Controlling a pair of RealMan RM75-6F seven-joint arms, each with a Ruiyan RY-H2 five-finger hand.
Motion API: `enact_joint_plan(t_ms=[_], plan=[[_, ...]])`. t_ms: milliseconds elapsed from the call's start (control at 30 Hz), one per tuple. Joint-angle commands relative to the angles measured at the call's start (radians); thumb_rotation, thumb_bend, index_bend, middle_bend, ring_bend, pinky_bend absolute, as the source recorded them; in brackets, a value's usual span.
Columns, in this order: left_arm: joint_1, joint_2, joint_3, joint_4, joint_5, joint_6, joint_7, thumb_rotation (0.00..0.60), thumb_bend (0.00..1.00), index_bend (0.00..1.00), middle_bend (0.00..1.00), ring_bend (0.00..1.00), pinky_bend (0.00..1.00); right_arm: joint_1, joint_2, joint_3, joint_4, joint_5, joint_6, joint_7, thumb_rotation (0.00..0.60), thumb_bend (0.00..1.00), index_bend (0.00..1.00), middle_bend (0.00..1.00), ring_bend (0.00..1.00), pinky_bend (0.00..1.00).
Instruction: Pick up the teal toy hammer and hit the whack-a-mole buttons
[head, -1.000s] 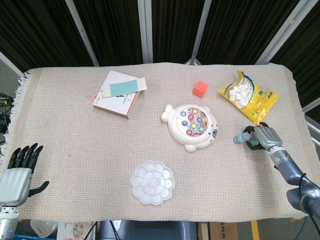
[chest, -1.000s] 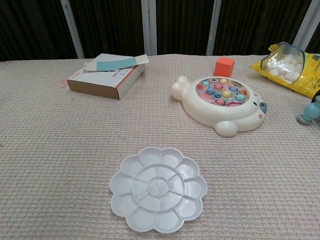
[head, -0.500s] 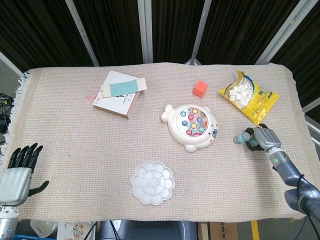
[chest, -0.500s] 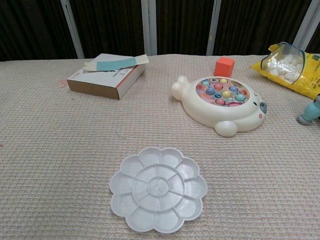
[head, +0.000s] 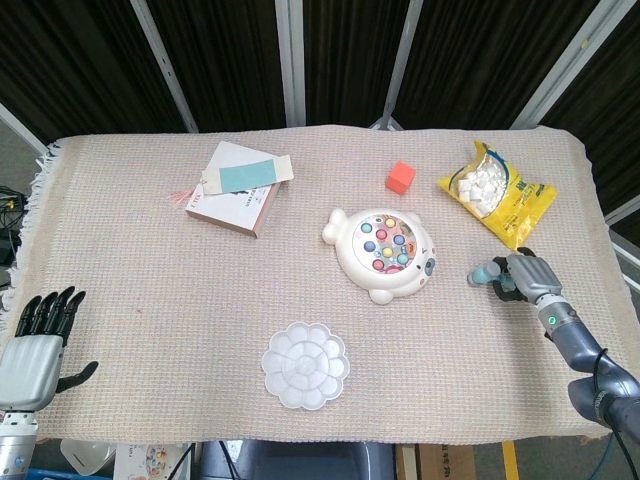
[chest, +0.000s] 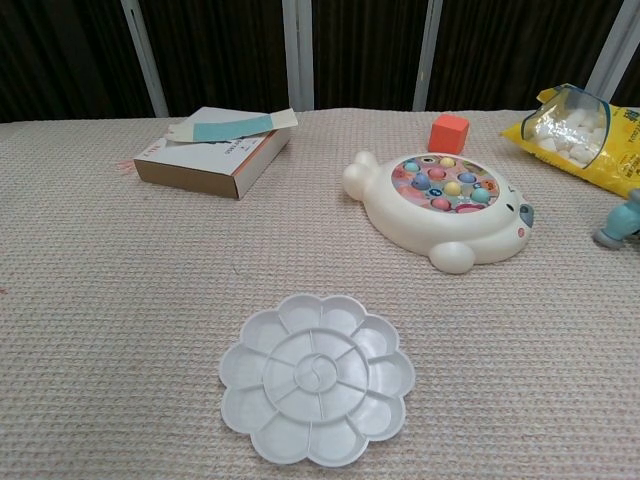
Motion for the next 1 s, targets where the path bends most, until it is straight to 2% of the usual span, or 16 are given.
enact_joint_plan(t_ms=[33, 267, 533, 733, 867, 1000], plan=[[-0.001, 0.0, -0.001, 0.001, -0.001, -0.001, 0.0, 0.6, 0.15, 0.0, 0.0, 0.0, 0.0, 0.0, -0.002, -0.001, 0.001, 0.0, -0.001, 0.0, 0.6, 0.57, 0.54, 0.52, 0.38, 0.1], [-0.004, -0.002, -0.002, 0.004, -0.006, -0.005, -0.004, 0.6, 0.15, 0.0, 0.0, 0.0, 0.0, -0.007, -0.007, 0.005, 0.0, -0.003, 0.03, 0.002, 0.6, 0.63, 0.66, 0.61, 0.46, 0.15], [-0.007, -0.005, -0.001, 0.011, -0.005, -0.009, -0.011, 0.6, 0.15, 0.0, 0.0, 0.0, 0.0, -0.019, 0.035, 0.018, -0.08, -0.035, 0.128, -0.005, 0.6, 0.77, 0.79, 0.72, 0.57, 0.28], [-0.014, -0.007, 0.0, 0.016, 0.002, -0.017, -0.014, 0.6, 0.15, 0.0, 0.0, 0.0, 0.0, -0.006, 0.137, 0.042, -0.284, -0.084, 0.223, -0.07, 0.6, 0.83, 0.86, 0.77, 0.62, 0.34], [-0.017, -0.009, 0.001, 0.023, 0.006, -0.021, -0.022, 0.6, 0.15, 0.0, 0.0, 0.0, 0.0, 0.036, 0.212, 0.069, -0.433, -0.076, 0.192, -0.145, 0.6, 0.86, 0.89, 0.79, 0.64, 0.34], [-0.018, -0.009, 0.002, 0.034, 0.002, -0.024, -0.034, 0.6, 0.15, 0.0, 0.0, 0.0, 0.0, 0.084, 0.248, 0.098, -0.523, -0.035, 0.132, -0.215, 0.6, 0.87, 0.93, 0.81, 0.66, 0.36]])
